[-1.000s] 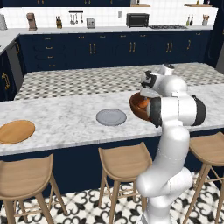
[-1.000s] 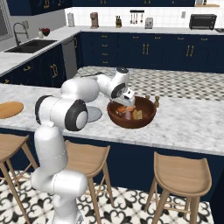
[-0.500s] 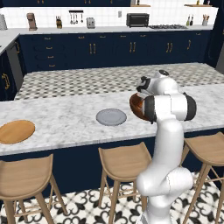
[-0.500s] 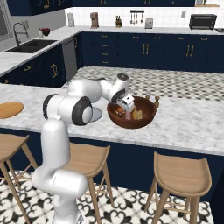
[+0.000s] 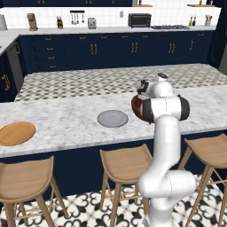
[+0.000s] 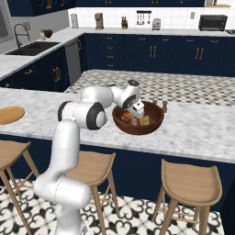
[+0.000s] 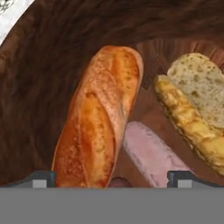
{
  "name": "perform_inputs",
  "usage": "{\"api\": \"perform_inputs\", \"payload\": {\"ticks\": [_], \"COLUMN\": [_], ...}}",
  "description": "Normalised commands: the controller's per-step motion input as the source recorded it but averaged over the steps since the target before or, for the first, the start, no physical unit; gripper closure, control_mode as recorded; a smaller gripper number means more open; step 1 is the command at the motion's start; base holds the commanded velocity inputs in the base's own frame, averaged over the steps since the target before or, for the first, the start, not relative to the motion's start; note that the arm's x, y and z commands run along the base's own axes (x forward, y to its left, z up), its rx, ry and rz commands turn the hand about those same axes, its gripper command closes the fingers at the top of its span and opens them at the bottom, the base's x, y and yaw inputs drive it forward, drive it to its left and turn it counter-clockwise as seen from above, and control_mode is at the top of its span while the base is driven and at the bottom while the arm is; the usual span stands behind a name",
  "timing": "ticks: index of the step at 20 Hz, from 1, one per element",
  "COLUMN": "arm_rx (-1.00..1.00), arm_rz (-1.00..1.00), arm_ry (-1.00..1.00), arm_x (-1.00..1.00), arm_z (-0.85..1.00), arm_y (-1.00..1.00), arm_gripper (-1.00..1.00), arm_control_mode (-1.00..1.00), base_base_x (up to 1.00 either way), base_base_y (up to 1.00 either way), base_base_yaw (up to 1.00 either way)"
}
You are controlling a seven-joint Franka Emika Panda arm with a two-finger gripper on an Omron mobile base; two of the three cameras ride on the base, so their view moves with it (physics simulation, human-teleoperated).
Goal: Place one bun and one sausage from the bowl on each plate.
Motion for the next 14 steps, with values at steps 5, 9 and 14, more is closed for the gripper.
{"api": "perform_inputs", "payload": {"ticks": [5,9,14], "arm_rx": [0.0,0.0,0.01], "arm_rz": [-0.05,-0.08,-0.01], "arm_ry": [0.06,0.0,0.02], "arm_x": [0.74,0.33,0.01], "arm_z": [-0.37,-0.59,-0.19], "arm_y": [-0.12,0.03,0.01], "arm_gripper": [-1.0,1.0,1.0], "arm_control_mode": [-1.0,-1.0,-1.0], "base_base_x": [0.0,0.0,0.0], "base_base_y": [0.0,0.0,0.0], "base_base_yaw": [0.0,0.0,0.0]}}
